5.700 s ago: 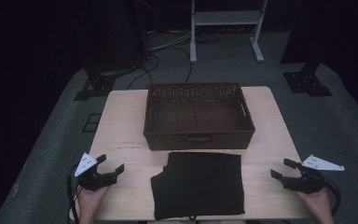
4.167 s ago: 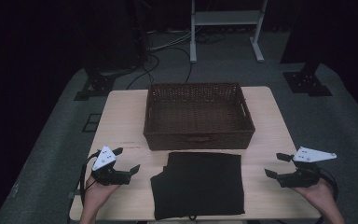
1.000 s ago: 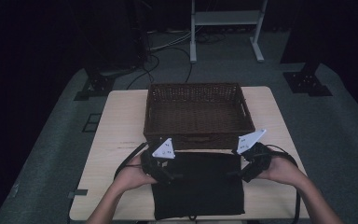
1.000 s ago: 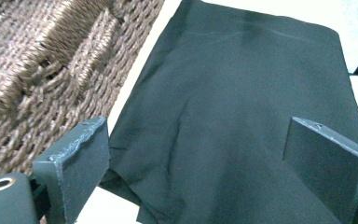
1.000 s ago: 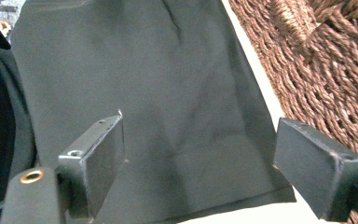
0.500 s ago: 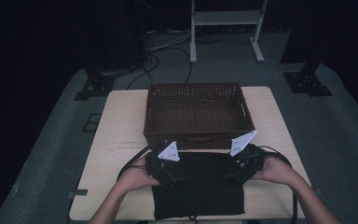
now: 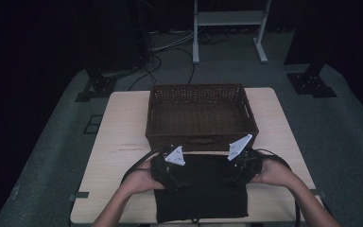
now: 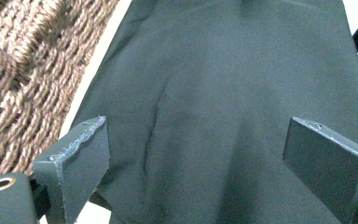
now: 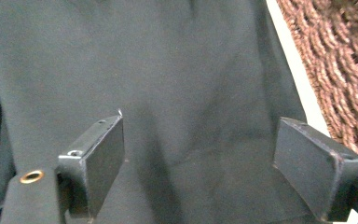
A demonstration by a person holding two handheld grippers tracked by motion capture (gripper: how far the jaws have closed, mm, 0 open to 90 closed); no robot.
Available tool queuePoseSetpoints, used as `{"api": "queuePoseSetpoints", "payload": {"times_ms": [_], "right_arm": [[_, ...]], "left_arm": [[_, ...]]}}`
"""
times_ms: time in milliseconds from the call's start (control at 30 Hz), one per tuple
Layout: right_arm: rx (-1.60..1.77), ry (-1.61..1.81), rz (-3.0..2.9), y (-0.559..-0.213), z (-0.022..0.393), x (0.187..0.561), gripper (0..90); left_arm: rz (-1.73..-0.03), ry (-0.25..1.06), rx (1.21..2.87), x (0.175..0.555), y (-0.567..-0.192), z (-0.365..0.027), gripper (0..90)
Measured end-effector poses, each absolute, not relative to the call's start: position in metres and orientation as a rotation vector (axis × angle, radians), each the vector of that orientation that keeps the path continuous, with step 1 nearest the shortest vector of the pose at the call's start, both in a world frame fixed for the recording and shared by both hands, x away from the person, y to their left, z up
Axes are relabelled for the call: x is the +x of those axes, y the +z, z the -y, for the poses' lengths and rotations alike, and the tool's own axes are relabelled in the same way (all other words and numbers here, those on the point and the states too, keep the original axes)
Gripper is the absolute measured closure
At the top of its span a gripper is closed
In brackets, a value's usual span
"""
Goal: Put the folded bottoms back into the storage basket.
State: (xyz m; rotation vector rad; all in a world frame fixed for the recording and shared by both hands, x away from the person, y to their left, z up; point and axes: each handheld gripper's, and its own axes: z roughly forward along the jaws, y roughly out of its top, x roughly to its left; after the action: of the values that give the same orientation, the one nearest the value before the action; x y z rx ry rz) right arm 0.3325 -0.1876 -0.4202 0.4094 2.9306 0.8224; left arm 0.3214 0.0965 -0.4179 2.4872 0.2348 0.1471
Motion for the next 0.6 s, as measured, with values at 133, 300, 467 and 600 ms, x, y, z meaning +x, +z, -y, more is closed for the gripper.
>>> {"api": "queuePoseSetpoints", "payload": {"times_ms": [133,300,467,600], "right_arm": [[0.415,0.791,-2.941,-0.425,0.184,0.335,15.9],[0.413,0.769,-2.962,-0.432,0.18,0.335,15.9],[0.41,0.761,-2.972,-0.437,0.178,0.336,15.8],[0.408,0.757,-2.98,-0.441,0.177,0.334,15.8]], "left_arm": [[-0.246,0.129,2.49,0.322,-0.421,-0.095,6.6],[-0.241,0.111,2.514,0.323,-0.428,-0.093,6.6],[-0.241,0.104,2.524,0.323,-0.429,-0.091,6.6],[-0.236,0.085,2.54,0.324,-0.431,-0.091,6.6]]}}
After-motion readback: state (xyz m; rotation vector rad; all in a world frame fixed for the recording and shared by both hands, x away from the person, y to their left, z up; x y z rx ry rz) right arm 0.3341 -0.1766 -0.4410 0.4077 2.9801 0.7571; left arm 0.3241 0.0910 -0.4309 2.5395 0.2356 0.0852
